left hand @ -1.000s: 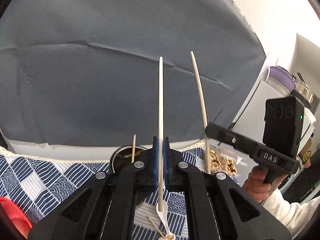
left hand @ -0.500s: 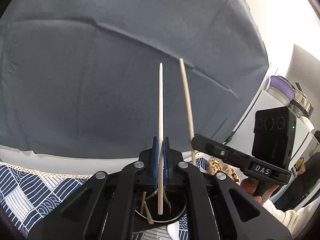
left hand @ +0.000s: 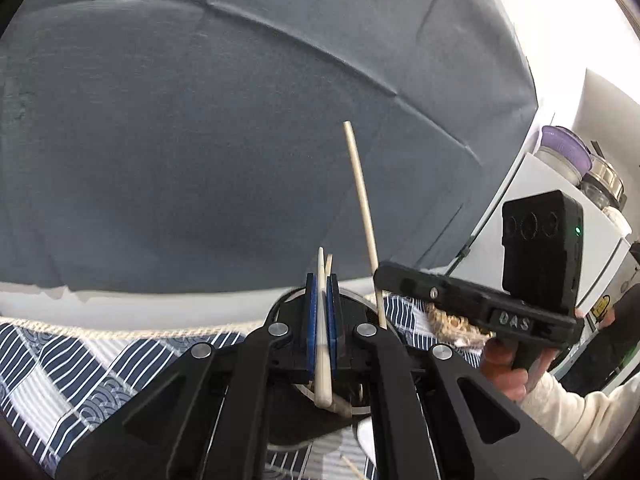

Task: Organize utensils
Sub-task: 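Lower both chopsticks into the black cup and open both tools, then raise both open tools away from the black cup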

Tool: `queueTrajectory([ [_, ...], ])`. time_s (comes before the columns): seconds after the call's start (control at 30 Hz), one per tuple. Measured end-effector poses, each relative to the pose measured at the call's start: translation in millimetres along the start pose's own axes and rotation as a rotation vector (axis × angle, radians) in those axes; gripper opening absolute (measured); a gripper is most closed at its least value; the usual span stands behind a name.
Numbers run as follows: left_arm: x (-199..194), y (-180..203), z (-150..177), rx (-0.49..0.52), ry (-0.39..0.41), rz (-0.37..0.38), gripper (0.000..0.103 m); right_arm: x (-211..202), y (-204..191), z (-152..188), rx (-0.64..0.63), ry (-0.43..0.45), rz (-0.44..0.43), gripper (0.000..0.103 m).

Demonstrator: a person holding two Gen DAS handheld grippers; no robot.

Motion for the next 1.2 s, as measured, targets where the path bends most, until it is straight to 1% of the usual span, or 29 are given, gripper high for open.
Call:
queueTrajectory([
  [0.07,-8.3,-1.3,4.0,0.007,-0.021,-0.023,0.005,-1.7,-1.1,0.3,0.001,0.014,0.005,0.005],
  [0.2,-28.0,2.8,8.5,0.031,-0.051,-0.056,0.005,0.6,-7.9,3.3,-0.003,0.013,0.024,0.005],
  [0.3,-47.0,9.7,7.6,0.052,-0.066,-0.082,0.005,-1.3,-12.2,4.1,-0.001,0.014,0.027,0.005],
  [0.47,-66.6,18.0,6.6,0.105,-0.109,-0.143,0.005,-8.4,-19.0,9.0,-0.022,0.007,0.048,0.005],
  [0.57,-71.4,21.6,4.7,0.129,-0.133,-0.165,0.005,-12.0,-20.4,13.5,-0.028,-0.003,0.055,0.005],
  [0.73,-62.9,24.7,-5.6,0.143,-0.179,-0.179,0.005,-16.5,-22.9,17.0,-0.048,-0.031,0.088,0.005],
  [0.77,-60.7,24.5,-6.7,0.144,-0.187,-0.184,0.005,-16.9,-22.9,16.9,-0.049,-0.036,0.094,0.008],
  [0.8,-57.1,23.9,-9.4,0.137,-0.2,-0.188,0.008,-18.1,-22.8,17.2,-0.049,-0.045,0.106,0.008],
  [0.87,-53.9,23.1,-14.6,0.121,-0.206,-0.214,0.02,-23.4,-19.2,18.5,-0.05,-0.056,0.123,0.009],
  [0.9,-54.0,23.3,-18.0,0.109,-0.201,-0.223,0.034,-25.6,-19.1,18.4,-0.054,-0.058,0.134,0.013],
  [0.93,-55.4,24.4,-20.9,0.095,-0.19,-0.224,0.047,-29.7,-19.1,18.1,-0.06,-0.057,0.153,0.019],
  [0.97,-56.6,25.4,-22.5,0.083,-0.181,-0.218,0.052,-33.2,-19.7,17.7,-0.065,-0.053,0.161,0.034],
  [1.0,-59.9,26.7,-23.3,0.07,-0.174,-0.207,0.06,-36.7,-20.1,17.0,-0.068,-0.051,0.164,0.043],
  [1.03,-61.8,28.0,-23.8,0.065,-0.17,-0.202,0.067,-41.7,-21.2,16.6,-0.074,-0.049,0.168,0.045],
  [1.07,-66.2,29.7,-23.5,0.062,-0.159,-0.205,0.07,-45.1,-21.9,16.6,-0.078,-0.049,0.172,0.047],
  [1.1,-69.4,30.9,-22.7,0.062,-0.153,-0.211,0.076,-49.1,-21.8,17.0,-0.081,-0.048,0.179,0.051],
  [1.13,-71.8,32.1,-21.7,0.059,-0.153,-0.212,0.083,-53.7,-22.6,17.0,-0.083,-0.045,0.188,0.054],
  [1.2,-77.0,32.6,-18.4,0.036,-0.159,-0.208,0.089,-62.0,-24.3,18.1,-0.08,-0.047,0.191,0.064],
])
Point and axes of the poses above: each gripper's, at about its wrist camera, not at the fingertips, and x roughly the way its jaws point, y to its right, z to its underside, the point moved 5 cm from there along x, roughly the way its jaws point, and after that the axes turned 4 degrees about -z, right-handed, at the moved point
